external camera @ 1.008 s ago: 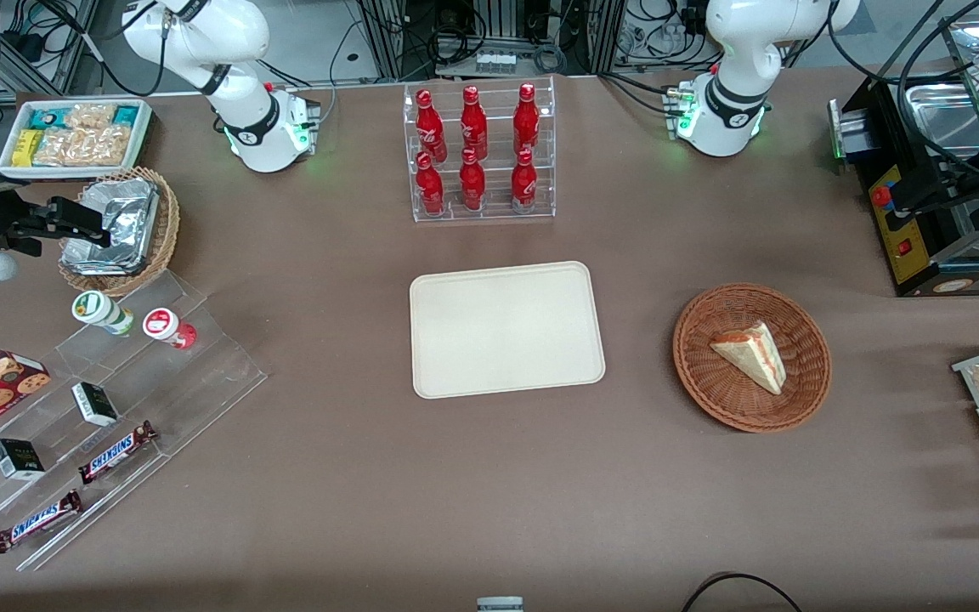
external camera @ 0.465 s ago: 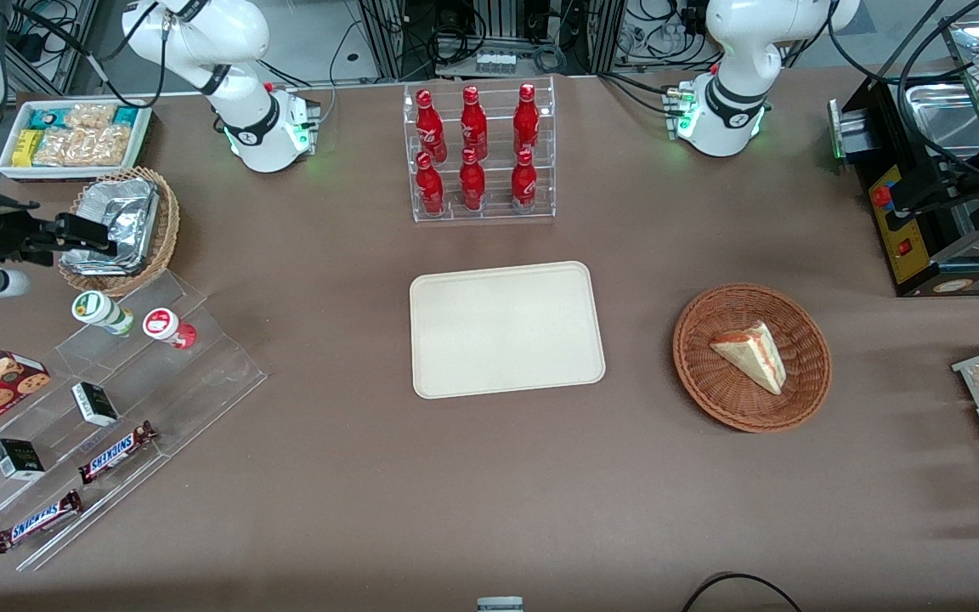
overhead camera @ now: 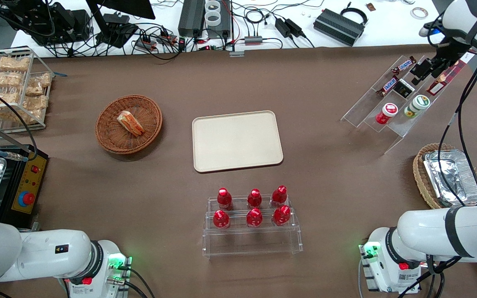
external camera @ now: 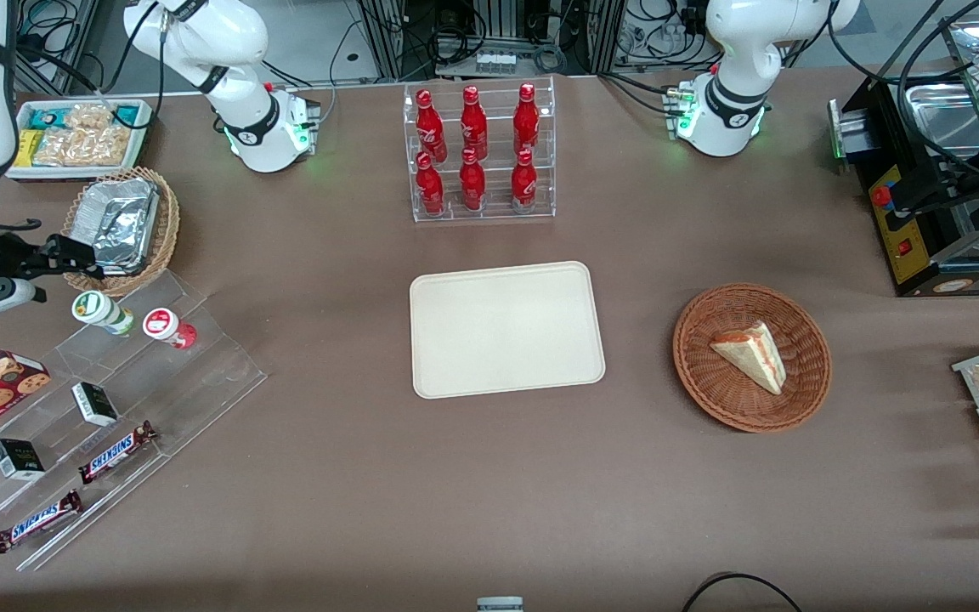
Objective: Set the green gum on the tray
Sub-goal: 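Move the right gripper down toward the green-labelled gum bottle on the acrylic stand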
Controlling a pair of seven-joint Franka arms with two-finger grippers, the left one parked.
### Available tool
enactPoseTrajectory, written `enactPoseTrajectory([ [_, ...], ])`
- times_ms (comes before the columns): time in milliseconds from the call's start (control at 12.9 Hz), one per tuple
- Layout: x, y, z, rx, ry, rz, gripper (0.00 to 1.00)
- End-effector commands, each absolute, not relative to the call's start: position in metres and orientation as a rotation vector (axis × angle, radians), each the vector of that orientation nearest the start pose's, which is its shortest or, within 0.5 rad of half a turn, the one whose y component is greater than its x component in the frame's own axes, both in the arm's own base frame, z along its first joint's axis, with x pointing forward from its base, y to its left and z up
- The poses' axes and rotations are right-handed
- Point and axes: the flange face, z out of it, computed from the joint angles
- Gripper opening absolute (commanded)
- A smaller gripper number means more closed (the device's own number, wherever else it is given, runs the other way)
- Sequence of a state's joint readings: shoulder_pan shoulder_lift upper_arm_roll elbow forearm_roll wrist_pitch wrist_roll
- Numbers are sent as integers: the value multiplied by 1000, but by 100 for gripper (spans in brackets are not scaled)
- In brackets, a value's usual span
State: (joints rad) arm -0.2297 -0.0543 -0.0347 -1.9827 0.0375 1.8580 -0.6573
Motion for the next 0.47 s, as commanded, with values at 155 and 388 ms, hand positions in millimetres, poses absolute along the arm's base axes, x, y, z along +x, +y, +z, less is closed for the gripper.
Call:
enactPoseTrajectory([
  [155,494,-166,449,-3007,-844,-88,99],
  [388,491,-170,432,-3009,-863,-114,99],
])
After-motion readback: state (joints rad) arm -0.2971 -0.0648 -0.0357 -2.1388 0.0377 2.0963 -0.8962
